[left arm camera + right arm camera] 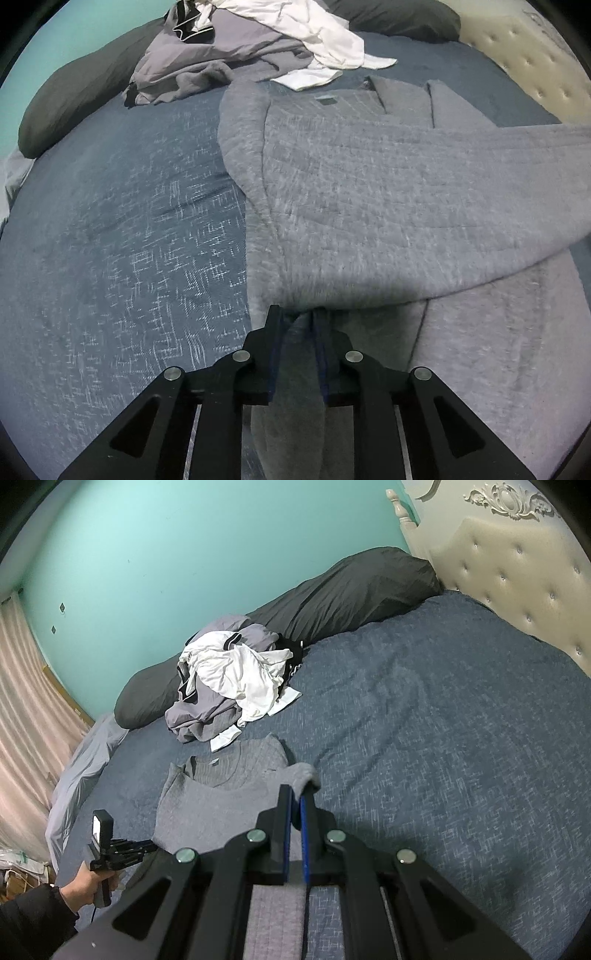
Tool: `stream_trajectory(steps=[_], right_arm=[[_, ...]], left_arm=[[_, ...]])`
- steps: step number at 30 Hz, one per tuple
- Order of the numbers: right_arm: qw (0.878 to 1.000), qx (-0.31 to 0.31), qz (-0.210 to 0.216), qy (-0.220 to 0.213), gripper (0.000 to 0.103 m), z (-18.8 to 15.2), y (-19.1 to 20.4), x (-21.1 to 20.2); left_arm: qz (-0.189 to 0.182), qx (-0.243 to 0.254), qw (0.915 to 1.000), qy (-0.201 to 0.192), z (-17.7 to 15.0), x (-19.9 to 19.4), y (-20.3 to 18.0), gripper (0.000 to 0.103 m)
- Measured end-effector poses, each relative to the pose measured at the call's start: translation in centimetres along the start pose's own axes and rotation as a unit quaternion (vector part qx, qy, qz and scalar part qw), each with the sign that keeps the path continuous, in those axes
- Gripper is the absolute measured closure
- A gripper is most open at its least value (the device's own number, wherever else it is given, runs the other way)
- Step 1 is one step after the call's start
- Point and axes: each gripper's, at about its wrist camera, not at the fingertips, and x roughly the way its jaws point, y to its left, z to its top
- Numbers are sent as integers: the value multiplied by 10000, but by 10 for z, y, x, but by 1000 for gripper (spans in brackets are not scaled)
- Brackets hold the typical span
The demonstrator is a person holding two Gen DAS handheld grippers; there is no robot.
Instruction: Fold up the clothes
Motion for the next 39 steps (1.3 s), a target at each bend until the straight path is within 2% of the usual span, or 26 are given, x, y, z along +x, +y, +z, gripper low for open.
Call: stream_trajectory(steps=[4,7,13,19,21,25,31,37,39], right_arm=[[10000,11,3,44,99,-2,0,2],[10000,8,38,75,99,-4,1,3],[9997,-1,187,179,99,-13,10,3],[9977,-138,400,522,99,-35,34,7],[9959,-292,459,718,99,-48,46,11],[9904,-568,484,1160,99,-76,64,25],[9840,-717,363,1592,99,-106,64,41],[9819,-645,240,1766,99,-117,52,47],[9818,-643,232,1771,99,-115,52,47]], left_arm=[[-1,1,10000,-77,2,2,3,85],[19,7,9997,-228,6,-5,12,92],[-166,-646,9962,-563,3,-39,53,95],[-54,-1083,9935,-355,-9,-34,90,96],[-138,-1261,9916,-255,-14,-26,98,100],[-249,-1570,9873,-65,-27,-12,112,100],[-281,-1365,9902,-99,-34,-8,109,99],[-176,-762,9966,-252,-38,-17,94,96],[-42,-482,9986,-212,-40,-16,86,93]])
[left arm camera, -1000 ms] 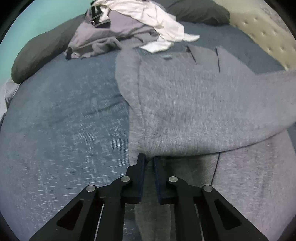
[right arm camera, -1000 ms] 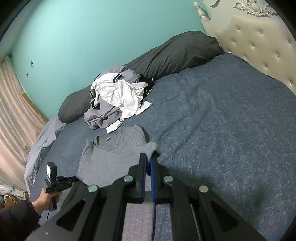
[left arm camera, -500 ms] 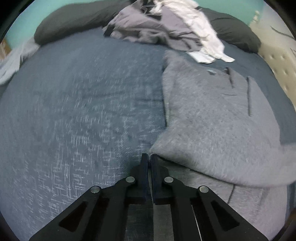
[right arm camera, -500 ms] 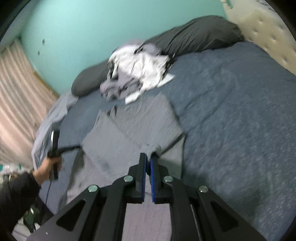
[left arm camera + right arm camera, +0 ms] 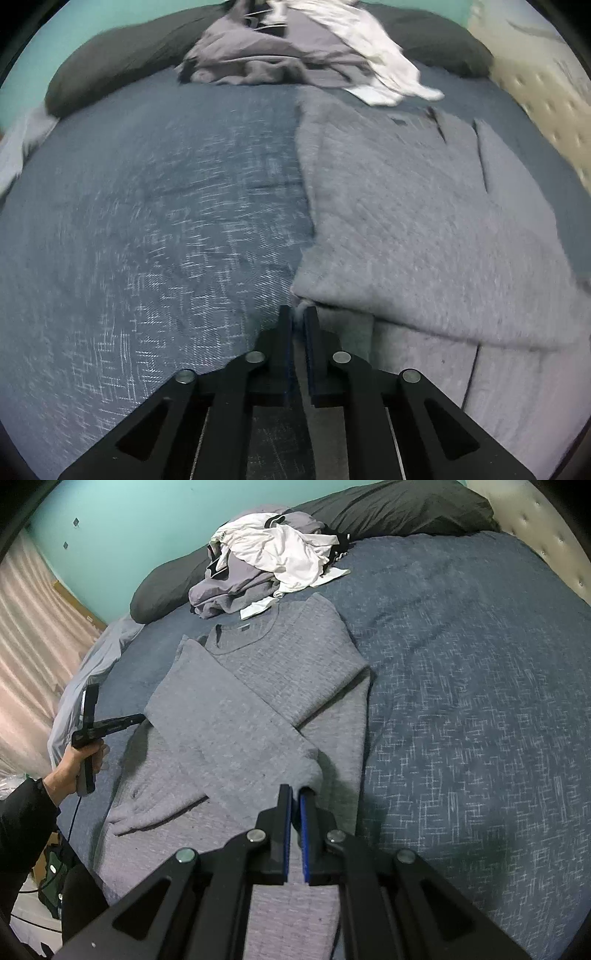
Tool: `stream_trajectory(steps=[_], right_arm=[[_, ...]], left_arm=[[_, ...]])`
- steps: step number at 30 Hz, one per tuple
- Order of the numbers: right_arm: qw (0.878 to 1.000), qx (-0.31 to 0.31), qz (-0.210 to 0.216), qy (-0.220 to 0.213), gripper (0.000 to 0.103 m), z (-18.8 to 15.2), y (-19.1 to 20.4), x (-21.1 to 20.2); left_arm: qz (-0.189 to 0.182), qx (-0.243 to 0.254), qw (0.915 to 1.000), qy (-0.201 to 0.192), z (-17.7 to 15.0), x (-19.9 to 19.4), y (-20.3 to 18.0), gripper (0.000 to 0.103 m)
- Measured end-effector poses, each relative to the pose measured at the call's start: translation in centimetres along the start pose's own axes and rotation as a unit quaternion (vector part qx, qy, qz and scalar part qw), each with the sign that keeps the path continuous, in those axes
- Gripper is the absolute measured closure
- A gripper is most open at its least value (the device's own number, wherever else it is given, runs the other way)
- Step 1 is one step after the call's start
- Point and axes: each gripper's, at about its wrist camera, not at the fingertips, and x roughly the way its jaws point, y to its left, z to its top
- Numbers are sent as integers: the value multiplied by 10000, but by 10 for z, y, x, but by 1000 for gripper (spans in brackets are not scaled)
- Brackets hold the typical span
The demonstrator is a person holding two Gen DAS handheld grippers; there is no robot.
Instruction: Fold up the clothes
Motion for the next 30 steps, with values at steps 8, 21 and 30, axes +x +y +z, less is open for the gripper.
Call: stream_trajectory(steps=[8,21,30], right_arm=[[10000,-62,32,-17,99,5,4,-2],[9999,-92,-17,109,99,4,8,-4],[9992,-177,134,342,99,-14,26,-11]], left_arm=[[308,275,9990,-162,1,-1,-5,84],[7,-351,9989,-311,17,-4,13,100],[-217,-1165,9928,-170,14,-5,50,100]])
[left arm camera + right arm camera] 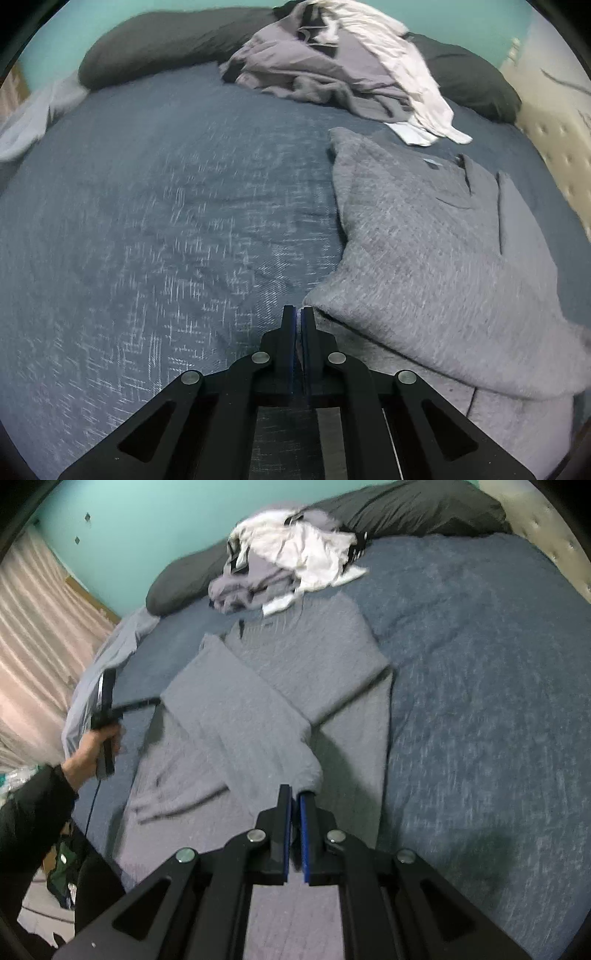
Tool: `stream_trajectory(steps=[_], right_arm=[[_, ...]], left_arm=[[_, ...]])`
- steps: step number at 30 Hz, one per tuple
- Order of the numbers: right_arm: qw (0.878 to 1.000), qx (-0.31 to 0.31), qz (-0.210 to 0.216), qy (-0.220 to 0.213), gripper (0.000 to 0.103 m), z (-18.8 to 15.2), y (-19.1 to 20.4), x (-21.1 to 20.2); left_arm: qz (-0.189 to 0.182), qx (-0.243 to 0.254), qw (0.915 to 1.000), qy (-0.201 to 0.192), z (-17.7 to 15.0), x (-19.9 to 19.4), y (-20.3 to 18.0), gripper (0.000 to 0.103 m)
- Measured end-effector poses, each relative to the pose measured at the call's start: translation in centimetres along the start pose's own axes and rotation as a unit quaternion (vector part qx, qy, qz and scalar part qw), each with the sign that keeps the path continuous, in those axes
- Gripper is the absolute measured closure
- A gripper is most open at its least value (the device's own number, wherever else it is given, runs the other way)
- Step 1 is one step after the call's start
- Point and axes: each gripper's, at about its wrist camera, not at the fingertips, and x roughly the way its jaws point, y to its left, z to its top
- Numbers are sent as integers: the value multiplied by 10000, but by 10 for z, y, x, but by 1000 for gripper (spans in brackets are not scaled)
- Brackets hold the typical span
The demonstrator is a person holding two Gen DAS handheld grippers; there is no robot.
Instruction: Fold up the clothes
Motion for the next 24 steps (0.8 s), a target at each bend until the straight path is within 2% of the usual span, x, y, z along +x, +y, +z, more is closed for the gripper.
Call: stream_trajectory(steps=[4,7,20,23,24], right_arm=[[9983,217,-155,524,99,-25,-13,34],[9966,375,-254,688,99,-35,-27,52],[9953,562,-294,736,99,-35,-46,62],[9952,526,-324,761,98,-35,-46,63],[9950,528,-331,777,97,-35,-46,63]], left_arm=[[-10,-44,9999,140,-4,12,3,100],[-46,-103,9997,201,-5,17,6,100],[-172,97,9994,274,-5,19,7,98],[-197,87,9992,344,-5,19,9,95],[-188,99,9992,341,-5,18,10,92]])
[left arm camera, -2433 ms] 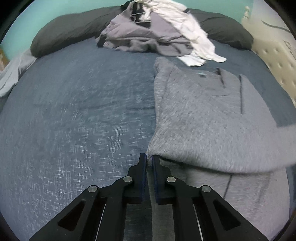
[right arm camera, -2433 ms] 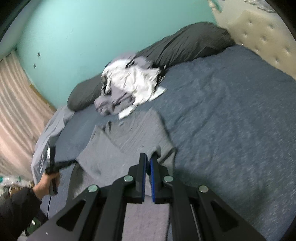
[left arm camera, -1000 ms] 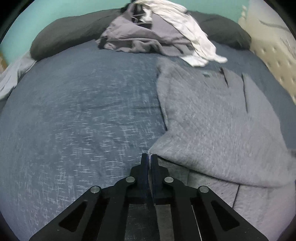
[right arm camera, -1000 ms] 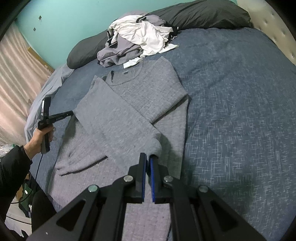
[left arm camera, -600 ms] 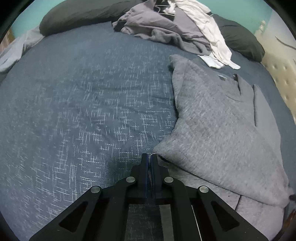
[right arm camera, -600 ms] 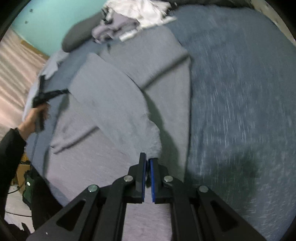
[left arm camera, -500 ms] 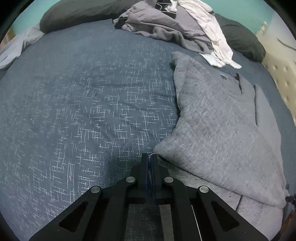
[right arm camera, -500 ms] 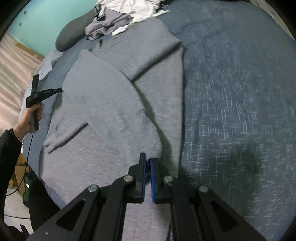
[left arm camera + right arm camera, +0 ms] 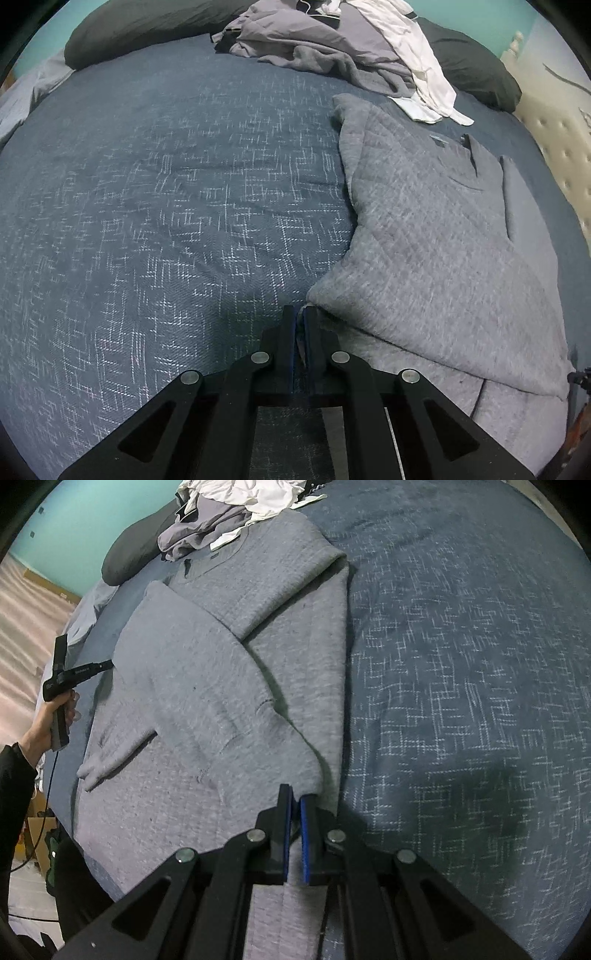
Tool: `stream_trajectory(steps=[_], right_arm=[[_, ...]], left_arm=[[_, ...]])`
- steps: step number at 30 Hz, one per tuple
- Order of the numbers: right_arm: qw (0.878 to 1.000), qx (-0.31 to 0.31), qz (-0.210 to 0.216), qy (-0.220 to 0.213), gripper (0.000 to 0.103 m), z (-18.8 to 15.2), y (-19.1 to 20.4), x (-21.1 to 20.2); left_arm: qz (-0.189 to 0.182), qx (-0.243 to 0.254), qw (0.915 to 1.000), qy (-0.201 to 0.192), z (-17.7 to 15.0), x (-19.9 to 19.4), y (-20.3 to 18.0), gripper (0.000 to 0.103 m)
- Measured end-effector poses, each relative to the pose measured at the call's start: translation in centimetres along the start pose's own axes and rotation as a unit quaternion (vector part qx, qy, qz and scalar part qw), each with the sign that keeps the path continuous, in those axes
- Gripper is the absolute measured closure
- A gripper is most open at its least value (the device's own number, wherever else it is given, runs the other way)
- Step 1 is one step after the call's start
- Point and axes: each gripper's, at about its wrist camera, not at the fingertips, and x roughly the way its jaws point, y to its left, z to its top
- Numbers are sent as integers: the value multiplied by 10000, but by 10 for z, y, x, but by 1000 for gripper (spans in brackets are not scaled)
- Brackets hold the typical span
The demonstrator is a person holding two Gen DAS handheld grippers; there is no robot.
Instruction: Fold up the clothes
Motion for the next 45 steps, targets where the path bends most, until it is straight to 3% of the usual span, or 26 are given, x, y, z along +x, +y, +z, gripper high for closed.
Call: stream_trajectory(steps=[7,11,13,15,21,27,40,45], right_arm=[[10000,20,-29,7,97,0,-1,-11],[9996,47,-161,-210,97,6,-1,-27],[9993,88,-162,-330,96,9,-1,-32],[9993,76,-170,-334,96,13,1,-31],[9990,-64,-334,-285,96,28,9,-20],[9986,-166,3,-504,74,78,43,-11],[9903,-1082,628,-601,73,206,161,55],[9867,-1292,821,-548,73,259,201,91]], left_arm=[[312,155,9993,-101,-8,-20,7,90],[360,-60,9987,-364,-11,-41,17,89],[355,-148,9981,-490,-11,-51,19,86],[348,-235,9971,-628,-11,-59,19,76],[179,-684,9928,-962,-18,-73,20,69],[-95,-736,9938,-829,-23,-52,17,69],[-779,-701,9919,-718,1,-18,5,66],[-796,-588,9927,-691,11,-7,4,66]])
